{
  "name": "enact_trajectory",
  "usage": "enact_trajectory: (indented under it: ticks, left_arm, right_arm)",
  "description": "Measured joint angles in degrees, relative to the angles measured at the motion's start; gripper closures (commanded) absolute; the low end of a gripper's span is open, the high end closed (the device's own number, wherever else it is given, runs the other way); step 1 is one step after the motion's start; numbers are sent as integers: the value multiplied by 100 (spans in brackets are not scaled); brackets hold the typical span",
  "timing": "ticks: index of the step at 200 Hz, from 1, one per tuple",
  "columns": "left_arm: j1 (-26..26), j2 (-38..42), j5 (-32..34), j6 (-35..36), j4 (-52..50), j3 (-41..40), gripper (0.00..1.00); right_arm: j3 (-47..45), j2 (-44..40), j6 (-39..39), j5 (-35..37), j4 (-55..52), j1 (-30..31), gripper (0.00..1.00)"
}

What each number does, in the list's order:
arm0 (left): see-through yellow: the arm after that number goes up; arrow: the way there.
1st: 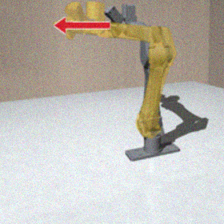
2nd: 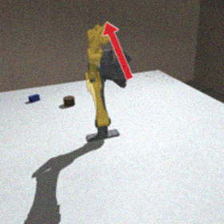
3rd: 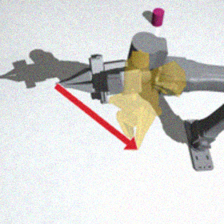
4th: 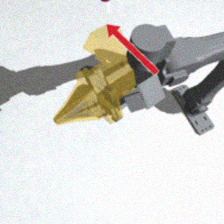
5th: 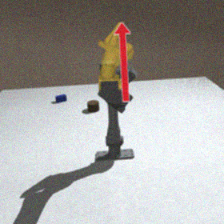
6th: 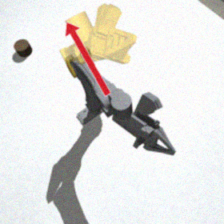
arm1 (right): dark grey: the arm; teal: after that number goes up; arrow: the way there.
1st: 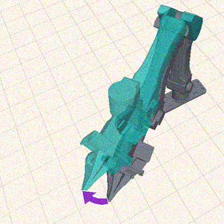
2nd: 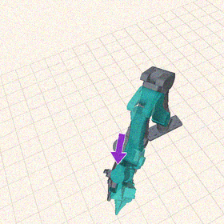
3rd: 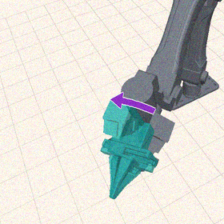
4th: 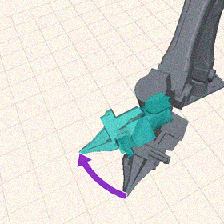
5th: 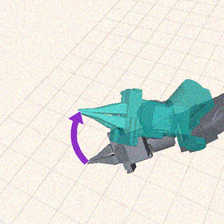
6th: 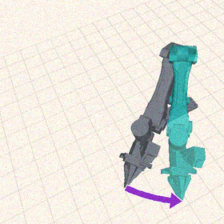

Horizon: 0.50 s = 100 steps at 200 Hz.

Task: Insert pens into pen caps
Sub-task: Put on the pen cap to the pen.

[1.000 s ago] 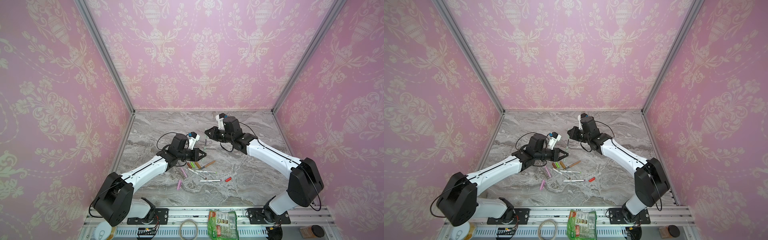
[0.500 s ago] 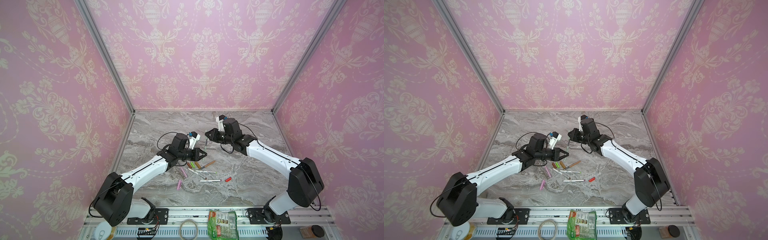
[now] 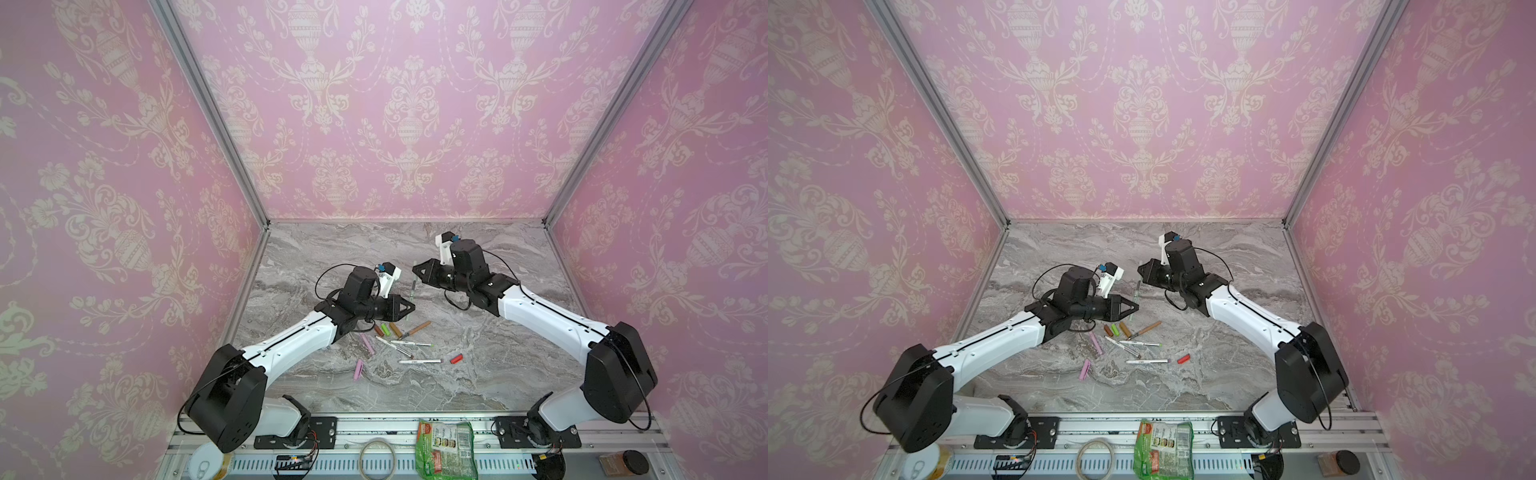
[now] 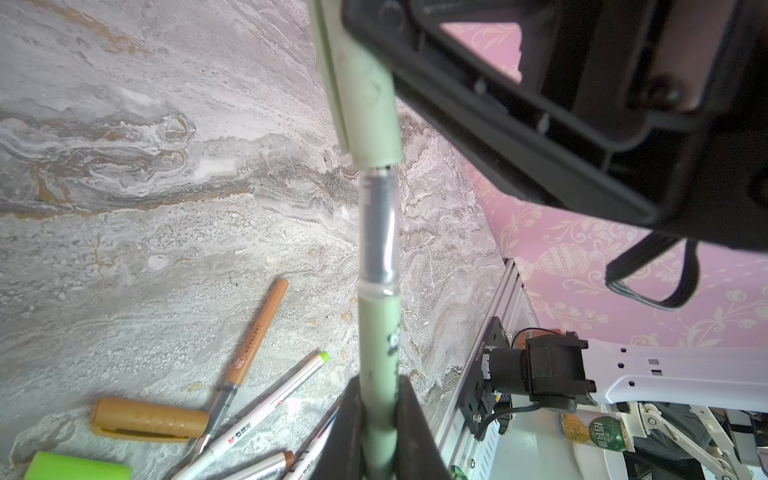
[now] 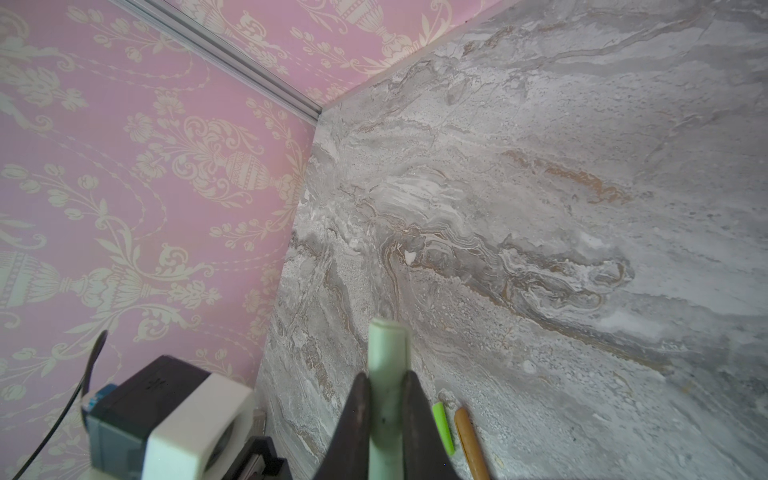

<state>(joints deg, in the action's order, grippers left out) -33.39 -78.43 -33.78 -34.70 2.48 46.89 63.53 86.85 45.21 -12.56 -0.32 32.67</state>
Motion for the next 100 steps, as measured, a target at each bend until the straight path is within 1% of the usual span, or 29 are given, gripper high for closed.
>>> enact_trajectory:
  ticks: [100]
  left_arm:
    - [-50, 0, 229, -192, 337, -4, 100]
  right_arm:
    - [-179, -160, 155, 157, 431, 11, 91]
